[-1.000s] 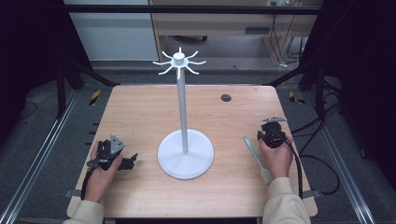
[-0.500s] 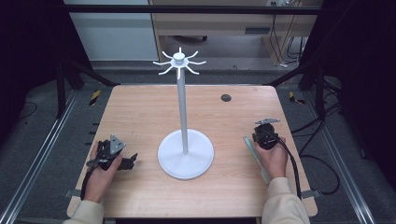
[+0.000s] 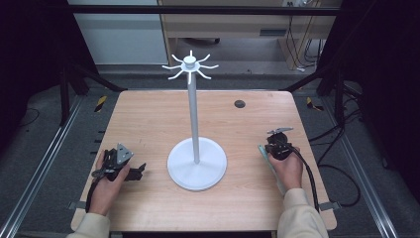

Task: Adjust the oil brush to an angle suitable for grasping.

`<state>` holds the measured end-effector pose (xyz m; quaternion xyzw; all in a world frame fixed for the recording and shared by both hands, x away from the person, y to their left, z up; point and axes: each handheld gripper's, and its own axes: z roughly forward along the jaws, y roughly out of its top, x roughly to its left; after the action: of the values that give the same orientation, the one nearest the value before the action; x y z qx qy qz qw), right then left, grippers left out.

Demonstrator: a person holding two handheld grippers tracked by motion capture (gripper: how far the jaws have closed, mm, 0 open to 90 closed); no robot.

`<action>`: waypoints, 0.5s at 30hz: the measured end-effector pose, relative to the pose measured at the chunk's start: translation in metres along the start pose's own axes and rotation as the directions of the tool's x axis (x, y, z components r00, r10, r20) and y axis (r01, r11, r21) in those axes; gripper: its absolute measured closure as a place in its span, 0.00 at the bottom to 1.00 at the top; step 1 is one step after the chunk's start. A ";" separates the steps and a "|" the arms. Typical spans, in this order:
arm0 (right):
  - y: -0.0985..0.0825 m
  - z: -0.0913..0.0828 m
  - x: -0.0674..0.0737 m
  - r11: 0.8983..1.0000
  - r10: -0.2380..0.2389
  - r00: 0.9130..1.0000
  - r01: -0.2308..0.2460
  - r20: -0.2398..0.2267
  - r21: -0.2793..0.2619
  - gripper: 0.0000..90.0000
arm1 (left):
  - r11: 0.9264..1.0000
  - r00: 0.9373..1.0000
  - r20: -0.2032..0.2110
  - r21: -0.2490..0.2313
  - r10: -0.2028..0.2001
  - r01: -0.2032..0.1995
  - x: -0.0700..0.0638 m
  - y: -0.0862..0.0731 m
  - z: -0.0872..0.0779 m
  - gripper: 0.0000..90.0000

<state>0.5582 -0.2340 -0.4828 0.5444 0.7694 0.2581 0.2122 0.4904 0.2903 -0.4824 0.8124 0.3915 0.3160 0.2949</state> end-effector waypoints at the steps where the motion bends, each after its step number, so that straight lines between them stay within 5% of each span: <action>1: 0.000 0.000 0.000 1.000 0.001 1.000 -0.001 -0.002 0.000 1.00 | 1.000 1.000 0.000 0.000 0.001 -0.001 0.000 0.000 0.000 0.03; 15: -0.001 0.001 0.003 1.000 -0.006 0.998 0.007 -0.056 0.016 1.00 | 1.000 1.000 0.002 0.004 0.005 -0.005 0.000 0.000 0.000 0.03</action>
<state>0.5576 -0.2312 -0.4842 0.5361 0.7789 0.2663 0.1869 0.4904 0.2899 -0.4824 0.8143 0.3896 0.3151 0.2928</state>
